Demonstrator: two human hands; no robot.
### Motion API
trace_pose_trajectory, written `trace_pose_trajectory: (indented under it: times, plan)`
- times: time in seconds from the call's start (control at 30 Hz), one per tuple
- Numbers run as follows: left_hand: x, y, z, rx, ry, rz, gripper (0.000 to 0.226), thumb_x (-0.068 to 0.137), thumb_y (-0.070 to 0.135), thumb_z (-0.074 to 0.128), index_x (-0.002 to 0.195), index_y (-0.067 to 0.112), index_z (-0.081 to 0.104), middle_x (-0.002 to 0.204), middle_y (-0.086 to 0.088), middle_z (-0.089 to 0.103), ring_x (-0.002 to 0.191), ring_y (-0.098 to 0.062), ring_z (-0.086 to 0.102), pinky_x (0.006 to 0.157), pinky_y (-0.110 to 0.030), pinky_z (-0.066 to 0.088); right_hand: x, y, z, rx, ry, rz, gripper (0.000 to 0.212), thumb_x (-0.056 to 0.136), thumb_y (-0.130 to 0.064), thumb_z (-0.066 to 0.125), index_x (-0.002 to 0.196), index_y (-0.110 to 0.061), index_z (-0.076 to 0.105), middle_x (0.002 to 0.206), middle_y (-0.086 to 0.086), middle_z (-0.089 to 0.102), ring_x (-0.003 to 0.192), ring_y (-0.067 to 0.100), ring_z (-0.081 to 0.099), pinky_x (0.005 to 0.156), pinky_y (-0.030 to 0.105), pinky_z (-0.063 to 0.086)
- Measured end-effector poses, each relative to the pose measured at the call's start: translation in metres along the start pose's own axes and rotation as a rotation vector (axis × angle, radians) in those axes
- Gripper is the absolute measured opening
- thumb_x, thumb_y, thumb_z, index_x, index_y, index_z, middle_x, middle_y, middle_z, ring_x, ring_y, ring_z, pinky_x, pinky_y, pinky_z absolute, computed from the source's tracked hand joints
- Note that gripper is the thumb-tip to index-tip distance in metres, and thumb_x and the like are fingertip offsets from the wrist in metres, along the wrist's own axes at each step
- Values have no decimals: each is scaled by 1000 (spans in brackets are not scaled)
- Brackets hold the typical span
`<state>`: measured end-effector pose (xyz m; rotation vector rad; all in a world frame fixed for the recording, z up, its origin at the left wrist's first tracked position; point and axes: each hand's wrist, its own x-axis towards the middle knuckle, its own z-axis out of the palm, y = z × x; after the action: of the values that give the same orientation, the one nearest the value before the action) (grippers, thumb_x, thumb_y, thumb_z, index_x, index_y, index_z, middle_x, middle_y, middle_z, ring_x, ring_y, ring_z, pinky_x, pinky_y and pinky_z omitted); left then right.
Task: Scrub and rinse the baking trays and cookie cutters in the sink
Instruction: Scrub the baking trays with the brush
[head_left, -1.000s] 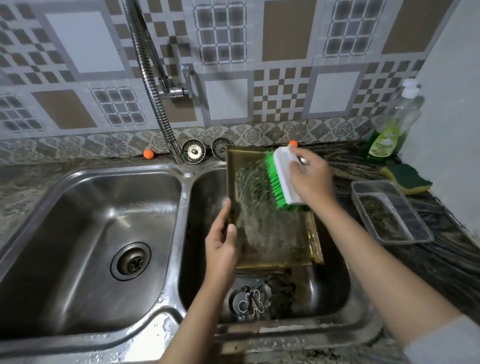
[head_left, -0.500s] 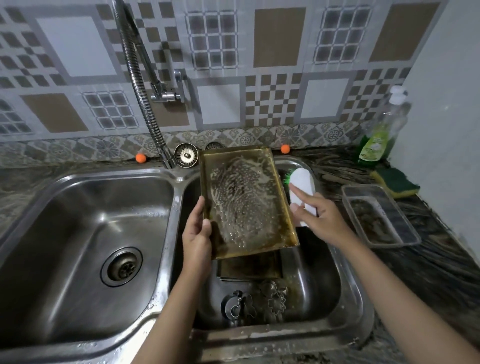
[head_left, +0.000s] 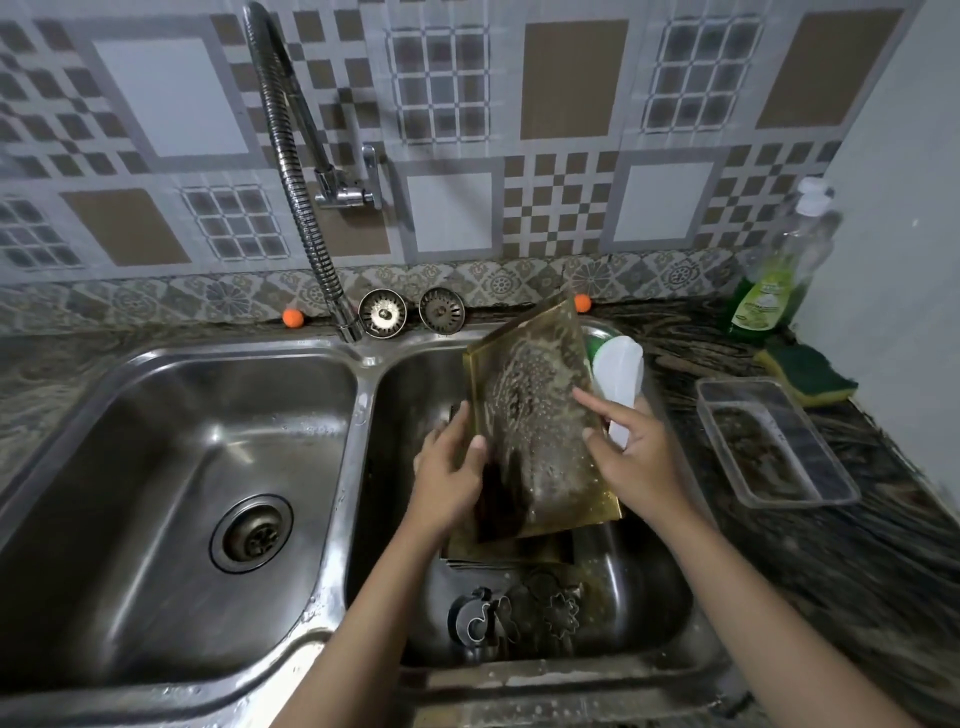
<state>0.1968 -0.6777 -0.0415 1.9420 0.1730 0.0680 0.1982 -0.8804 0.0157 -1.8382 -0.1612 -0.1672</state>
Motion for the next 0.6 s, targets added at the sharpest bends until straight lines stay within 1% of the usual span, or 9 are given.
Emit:
trace_pose_trajectory:
  times: [0.07, 0.13, 0.2, 0.27, 0.33, 0.4, 0.47, 0.53, 0.6]
  plan:
    - [1, 25, 2, -22, -28, 89, 46, 78, 65, 43, 122, 70, 32, 151, 3, 34, 144, -11, 22, 117, -44, 21, -4, 3, 3, -26, -44, -23, 43, 87, 5, 58, 118, -23, 65, 135, 10, 41, 113, -9, 48, 91, 5, 41]
    - [1, 54, 5, -102, -133, 145, 44, 85, 59, 46, 127, 64, 35, 151, 12, 34, 144, -9, 20, 117, -42, 21, -9, 11, 8, -82, -78, -51, 45, 85, 3, 61, 115, -30, 66, 136, 10, 42, 131, 13, 40, 94, -1, 34]
    - [4, 73, 9, -207, -226, 118, 40, 94, 48, 46, 133, 52, 41, 149, 16, 35, 143, -8, 23, 116, -39, 22, -14, 16, 12, -127, -109, -98, 50, 83, 2, 63, 109, -40, 63, 132, 8, 46, 129, 19, 43, 99, 8, 38]
    - [7, 82, 13, -283, -231, 26, 38, 98, 40, 42, 135, 34, 47, 147, 16, 38, 138, -4, 28, 114, -33, 25, -19, 20, 16, -141, -131, -161, 48, 81, 1, 65, 110, -38, 64, 132, 7, 47, 126, 17, 46, 101, 21, 43]
    - [10, 82, 17, -303, -198, -60, 33, 97, 47, 40, 124, 36, 56, 134, 16, 49, 129, -7, 38, 111, -38, 31, -20, 23, 18, -176, -154, -199, 42, 80, -6, 66, 113, -31, 67, 131, 6, 47, 125, 15, 47, 101, 29, 46]
    - [10, 80, 18, -322, -130, -140, 22, 93, 56, 41, 88, 42, 58, 96, 12, 54, 102, -16, 49, 103, -52, 39, -21, 27, 19, -209, -176, -204, 38, 78, -11, 67, 113, -26, 69, 127, 3, 48, 121, 16, 48, 100, 33, 47]
    - [10, 76, 18, -386, -24, -184, 34, 89, 56, 46, 71, 29, 56, 73, 5, 48, 83, -19, 49, 93, -57, 45, -22, 30, 21, -223, -199, -208, 38, 76, -12, 69, 113, -24, 69, 124, 1, 49, 118, 16, 50, 98, 34, 48]
    - [10, 72, 20, -448, 87, -203, 39, 87, 49, 55, 90, 13, 69, 83, -4, 63, 88, -20, 59, 94, -56, 47, -24, 29, 23, -224, -212, -216, 43, 73, -16, 74, 114, -27, 68, 120, -8, 48, 110, 12, 53, 95, 30, 49]
    - [9, 72, 21, -491, 186, -221, 37, 88, 31, 64, 119, 11, 64, 118, -9, 66, 111, -22, 61, 101, -46, 46, -24, 23, 24, -208, -201, -225, 50, 68, -22, 80, 115, -33, 66, 105, -20, 44, 84, 6, 54, 84, 19, 47]
